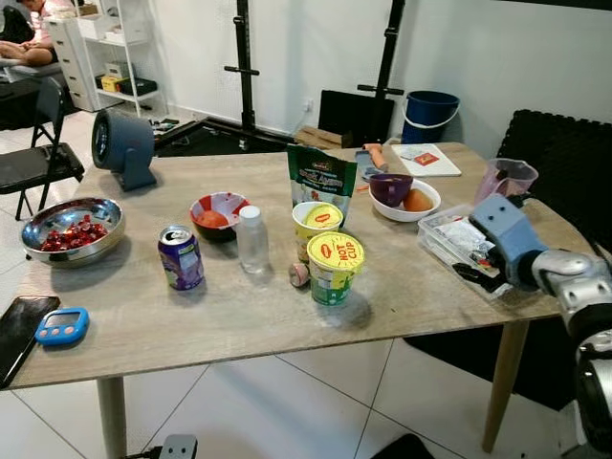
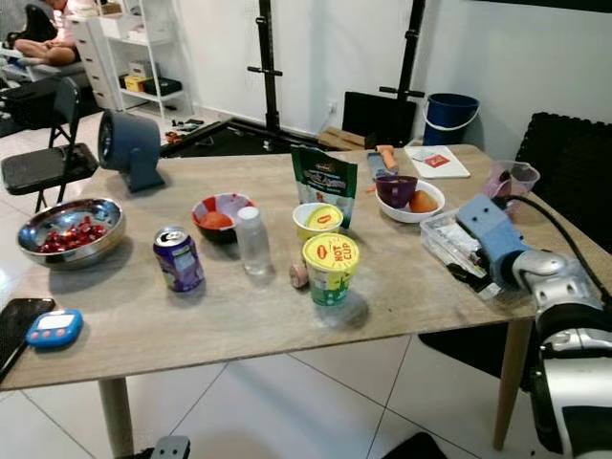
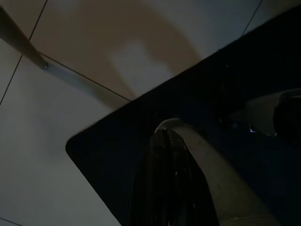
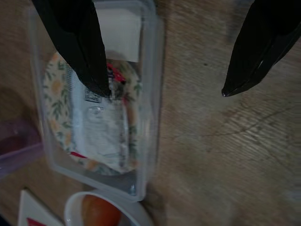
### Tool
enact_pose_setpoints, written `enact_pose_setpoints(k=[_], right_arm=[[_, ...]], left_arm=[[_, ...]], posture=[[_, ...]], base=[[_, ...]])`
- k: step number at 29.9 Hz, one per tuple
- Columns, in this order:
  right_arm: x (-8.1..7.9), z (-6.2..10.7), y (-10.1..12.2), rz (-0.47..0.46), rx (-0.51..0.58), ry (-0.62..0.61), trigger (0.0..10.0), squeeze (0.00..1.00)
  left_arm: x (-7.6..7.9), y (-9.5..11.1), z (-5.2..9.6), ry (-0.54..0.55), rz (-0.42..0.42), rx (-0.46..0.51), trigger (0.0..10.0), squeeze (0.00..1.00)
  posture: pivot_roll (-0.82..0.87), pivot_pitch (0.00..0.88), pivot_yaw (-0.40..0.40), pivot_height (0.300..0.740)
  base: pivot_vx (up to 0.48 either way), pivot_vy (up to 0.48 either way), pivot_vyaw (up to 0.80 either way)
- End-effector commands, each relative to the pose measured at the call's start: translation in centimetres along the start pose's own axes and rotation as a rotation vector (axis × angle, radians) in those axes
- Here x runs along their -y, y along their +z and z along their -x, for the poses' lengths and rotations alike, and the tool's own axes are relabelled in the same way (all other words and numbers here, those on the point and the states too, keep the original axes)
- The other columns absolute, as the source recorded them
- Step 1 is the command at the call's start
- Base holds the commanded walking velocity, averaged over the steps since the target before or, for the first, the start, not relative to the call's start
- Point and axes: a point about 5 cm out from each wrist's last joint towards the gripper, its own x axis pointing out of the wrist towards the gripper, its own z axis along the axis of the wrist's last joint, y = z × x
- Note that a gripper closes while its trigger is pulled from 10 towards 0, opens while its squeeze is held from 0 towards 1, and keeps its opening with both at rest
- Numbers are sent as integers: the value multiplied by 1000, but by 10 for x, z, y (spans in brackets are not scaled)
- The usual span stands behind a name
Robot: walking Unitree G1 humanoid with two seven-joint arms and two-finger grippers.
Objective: Restocking fridge
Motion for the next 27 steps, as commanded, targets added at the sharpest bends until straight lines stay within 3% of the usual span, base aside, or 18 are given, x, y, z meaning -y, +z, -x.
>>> enact_pose_setpoints(k=[1,14,27], right_arm=[[-1,-1,2,-3,-11,-3,10000,0],[-6,-7,0,-22,-59,-36,10000,0],[-1,-2,-23,-116,-187,-129,10000,0]], left_arm=[[2,-4,0,-2,0,-15,10000,0],[4,-3,0,-5,9,-8,10000,0],[4,-5,0,-5,14,-11,10000,0]], posture=[[4,0,-22,740],[10,0,-28,740],[14,0,-28,740]], base=[[0,0,0],[0,0,0],[0,0,0]])
